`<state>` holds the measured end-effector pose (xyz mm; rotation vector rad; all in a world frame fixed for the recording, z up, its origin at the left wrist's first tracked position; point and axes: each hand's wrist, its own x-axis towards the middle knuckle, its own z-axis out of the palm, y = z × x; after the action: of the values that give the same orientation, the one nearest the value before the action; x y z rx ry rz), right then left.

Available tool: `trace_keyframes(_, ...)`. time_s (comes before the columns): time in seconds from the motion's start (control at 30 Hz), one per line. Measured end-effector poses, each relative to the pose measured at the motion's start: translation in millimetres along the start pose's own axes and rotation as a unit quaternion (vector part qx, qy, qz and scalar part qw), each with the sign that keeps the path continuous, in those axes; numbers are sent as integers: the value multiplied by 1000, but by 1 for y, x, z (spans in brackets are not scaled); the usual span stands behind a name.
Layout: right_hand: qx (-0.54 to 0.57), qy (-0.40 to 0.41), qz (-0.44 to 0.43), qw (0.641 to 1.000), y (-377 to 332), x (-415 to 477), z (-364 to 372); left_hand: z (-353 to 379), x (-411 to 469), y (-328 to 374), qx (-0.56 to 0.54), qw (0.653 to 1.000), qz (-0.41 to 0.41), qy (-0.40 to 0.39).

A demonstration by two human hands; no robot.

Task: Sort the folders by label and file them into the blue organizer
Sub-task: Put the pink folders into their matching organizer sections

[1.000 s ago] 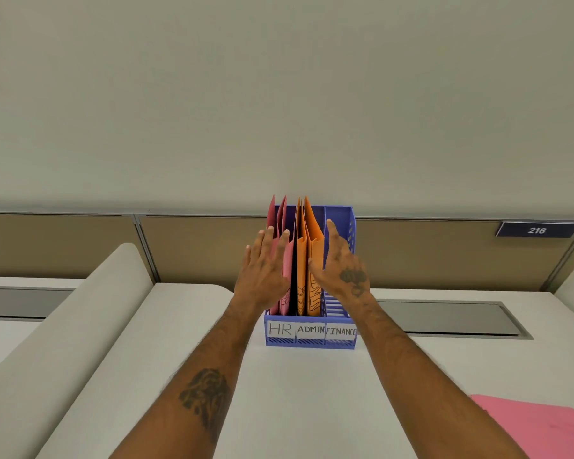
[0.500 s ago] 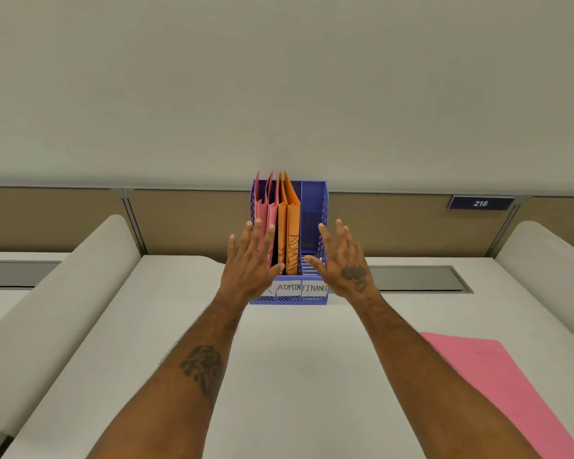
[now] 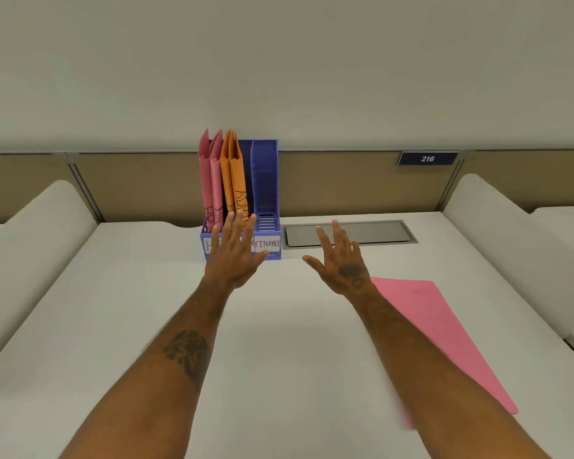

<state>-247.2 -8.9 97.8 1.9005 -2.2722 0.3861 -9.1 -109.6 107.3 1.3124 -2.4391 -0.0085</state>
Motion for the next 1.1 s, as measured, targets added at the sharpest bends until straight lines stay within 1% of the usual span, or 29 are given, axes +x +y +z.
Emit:
trace_keyframes(0.07, 4, -7, 13, 1000, 30, -17, 4, 14, -8, 28, -22, 1000, -9, -4)
trace_keyframes(0.2, 0, -48, 35, 998, 95, -53, 16, 53, -26, 91, -26, 998, -29, -45)
trace_keyframes(0.37, -3, -100, 44, 994, 165, -91, 33, 96, -41, 165, -33, 995, -26, -85)
trace_keyframes(0.6, 15, -156, 88, 984, 220, -134, 49, 138, -57, 233, -36, 988, -11, -149)
trace_keyframes(0.8, 32, -199, 162, 966, 255, -167, 58, 168, -71, 269, -76, 967, -22, -244)
trace_keyframes(0.87, 33, -203, 195, 959, 266, -175, 60, 175, -73, 276, -99, 961, -38, -254)
trace_keyframes(0.97, 47, -206, 270, 940, 282, -183, 61, 181, -74, 288, -135, 953, -69, -261)
trace_keyframes(1.03, 54, -218, 296, 928, 288, -186, 62, 185, -75, 294, -156, 941, -125, -272)
trace_keyframes(1.1, 71, -228, 312, 920, 290, -189, 64, 188, -74, 300, -178, 921, -188, -291)
